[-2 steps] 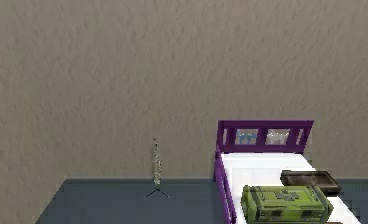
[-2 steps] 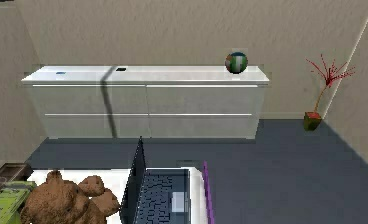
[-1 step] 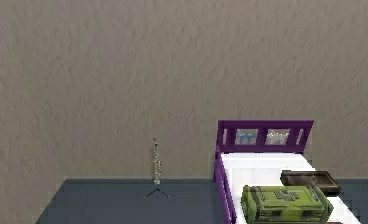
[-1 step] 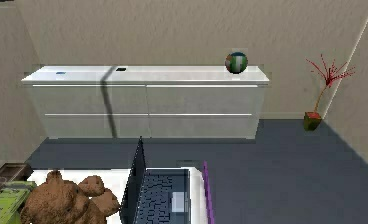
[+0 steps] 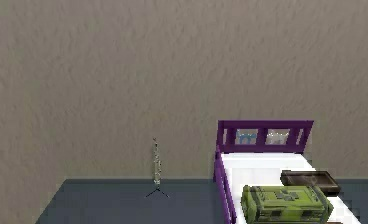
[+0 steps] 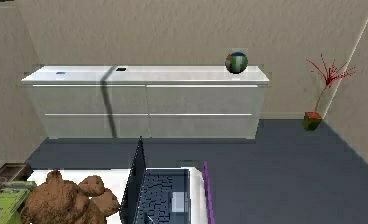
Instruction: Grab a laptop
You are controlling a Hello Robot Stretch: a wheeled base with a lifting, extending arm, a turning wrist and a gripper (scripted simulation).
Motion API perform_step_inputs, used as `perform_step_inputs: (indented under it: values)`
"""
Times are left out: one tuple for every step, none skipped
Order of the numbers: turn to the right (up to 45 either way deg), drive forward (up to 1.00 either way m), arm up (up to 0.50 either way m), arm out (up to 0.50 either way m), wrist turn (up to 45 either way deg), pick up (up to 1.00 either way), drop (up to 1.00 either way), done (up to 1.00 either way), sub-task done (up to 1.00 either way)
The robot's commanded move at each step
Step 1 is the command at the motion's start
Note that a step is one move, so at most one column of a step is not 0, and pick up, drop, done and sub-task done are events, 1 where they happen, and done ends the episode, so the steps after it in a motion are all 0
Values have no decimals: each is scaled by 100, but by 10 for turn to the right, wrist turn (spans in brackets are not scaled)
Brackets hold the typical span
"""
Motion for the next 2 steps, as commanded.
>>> perform_step_inputs:
  values:
    - [0,0,0,0,360,0,0,0,0]
    - [0,0,-30,0,0,0,0,0,0]
